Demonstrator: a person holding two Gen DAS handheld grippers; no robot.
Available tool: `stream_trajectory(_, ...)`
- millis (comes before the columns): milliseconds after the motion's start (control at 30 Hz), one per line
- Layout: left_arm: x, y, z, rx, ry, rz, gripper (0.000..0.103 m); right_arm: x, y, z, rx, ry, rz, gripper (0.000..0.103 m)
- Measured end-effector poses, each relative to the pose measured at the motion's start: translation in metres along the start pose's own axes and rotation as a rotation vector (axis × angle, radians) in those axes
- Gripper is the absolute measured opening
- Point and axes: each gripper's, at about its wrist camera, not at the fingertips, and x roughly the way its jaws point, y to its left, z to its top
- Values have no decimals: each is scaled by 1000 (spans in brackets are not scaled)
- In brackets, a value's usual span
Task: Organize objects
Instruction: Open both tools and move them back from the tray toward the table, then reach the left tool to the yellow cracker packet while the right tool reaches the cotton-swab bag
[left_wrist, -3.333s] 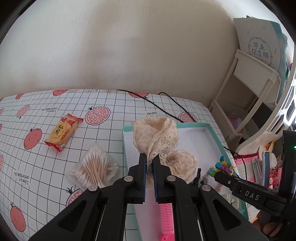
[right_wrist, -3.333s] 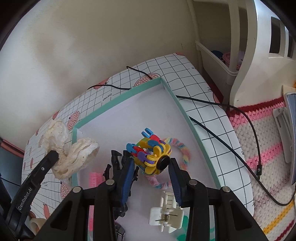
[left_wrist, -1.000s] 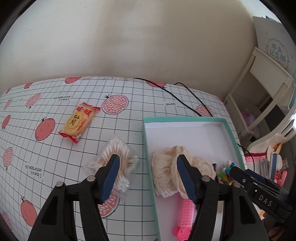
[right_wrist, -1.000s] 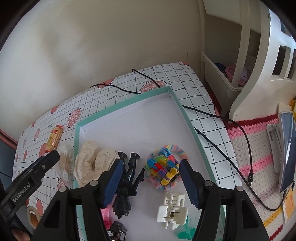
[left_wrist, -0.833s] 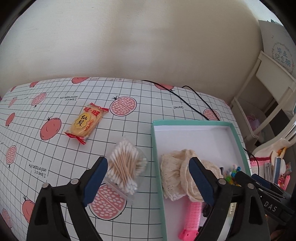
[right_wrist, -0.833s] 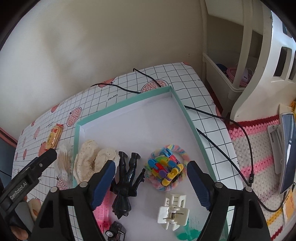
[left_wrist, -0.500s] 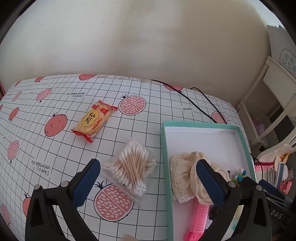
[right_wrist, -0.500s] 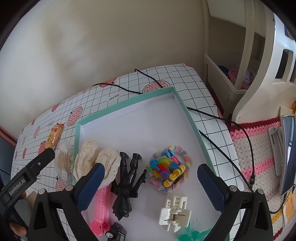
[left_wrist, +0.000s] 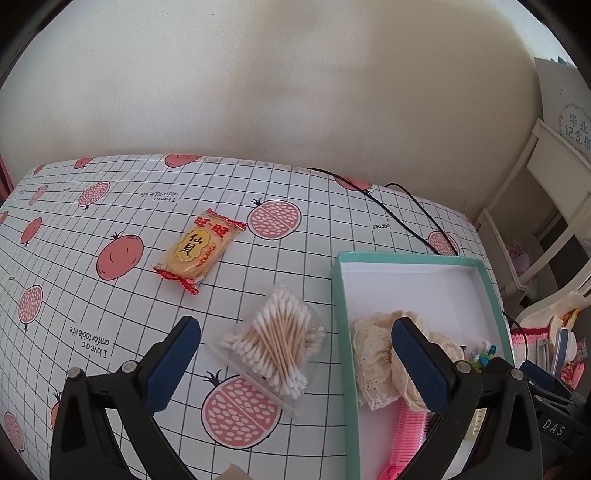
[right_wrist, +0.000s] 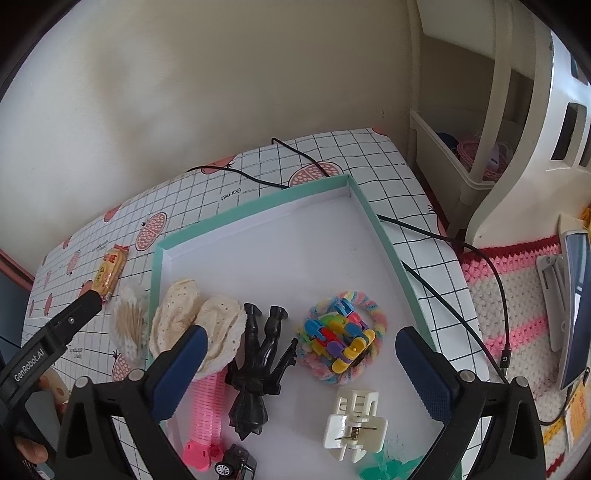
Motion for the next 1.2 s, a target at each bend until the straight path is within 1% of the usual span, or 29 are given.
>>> stream_trajectory(167,-5,17,5,-32,-17,-24,103,-2,13,1,-14,-5,8,103)
stream_trajectory(300,-10,35,11,-60,-30,-22,103,-1,30,0,-30,-4,23,103)
stream_trajectory(500,-14,73,17,-130,-22,-10,103,3,67,0,-65,-1,68,103)
stream_trajectory(733,-22,118,22,-174,-35,24,103,8,119,-5,-110,-5,135,103)
stream_trajectory(900,-26,147,25,-209,-44,40,103,14,153,-12,-142,1,165,103)
stream_trajectory(1033,-29,166,27,-234,-48,45,103,22,174,-20,-177,13,176,103)
stream_trajectory(1200,-31,179,27,-244,-52,47,103,31,188,-27,-193,31,182,103)
